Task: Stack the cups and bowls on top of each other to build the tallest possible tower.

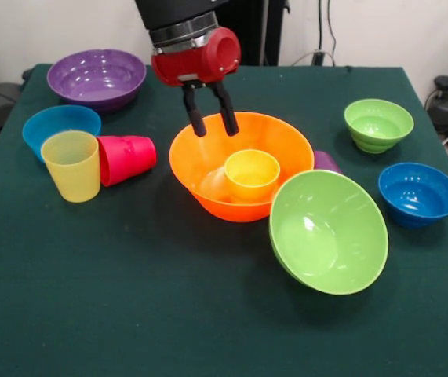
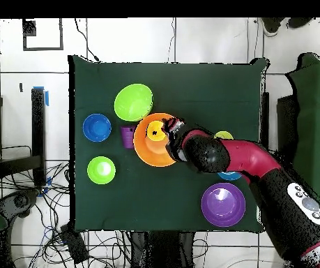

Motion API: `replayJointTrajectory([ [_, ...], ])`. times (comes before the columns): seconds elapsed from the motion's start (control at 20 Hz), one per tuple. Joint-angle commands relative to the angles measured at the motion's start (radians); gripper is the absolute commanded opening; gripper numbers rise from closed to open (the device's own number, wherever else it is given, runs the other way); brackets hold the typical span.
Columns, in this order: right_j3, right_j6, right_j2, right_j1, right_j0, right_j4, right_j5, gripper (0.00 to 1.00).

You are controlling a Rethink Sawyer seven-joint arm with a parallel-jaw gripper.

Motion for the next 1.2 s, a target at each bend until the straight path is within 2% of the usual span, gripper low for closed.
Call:
replayJointTrajectory([
  [0.05,-0.093,-0.057,-0.107,-0.030,0.033,-0.049,0.106,1.00],
  [0.25,-0.107,-0.105,-0.088,-0.006,0.004,-0.041,0.137,1.00],
  [0.45,-0.130,-0.247,0.012,0.083,-0.083,-0.017,0.227,1.00],
  [0.6,-0.143,-0.273,0.029,0.095,-0.102,-0.022,0.261,1.00],
  [0.75,-0.161,-0.202,-0.023,0.060,-0.065,-0.054,0.248,1.00],
  [0.9,-0.197,-0.087,-0.107,0.009,0.006,-0.069,0.258,1.00],
  [0.95,-0.219,-0.032,-0.150,-0.011,0.041,-0.057,0.294,1.00],
  [1.2,-0.279,0.050,-0.255,-0.040,0.123,-0.057,0.345,1.00],
])
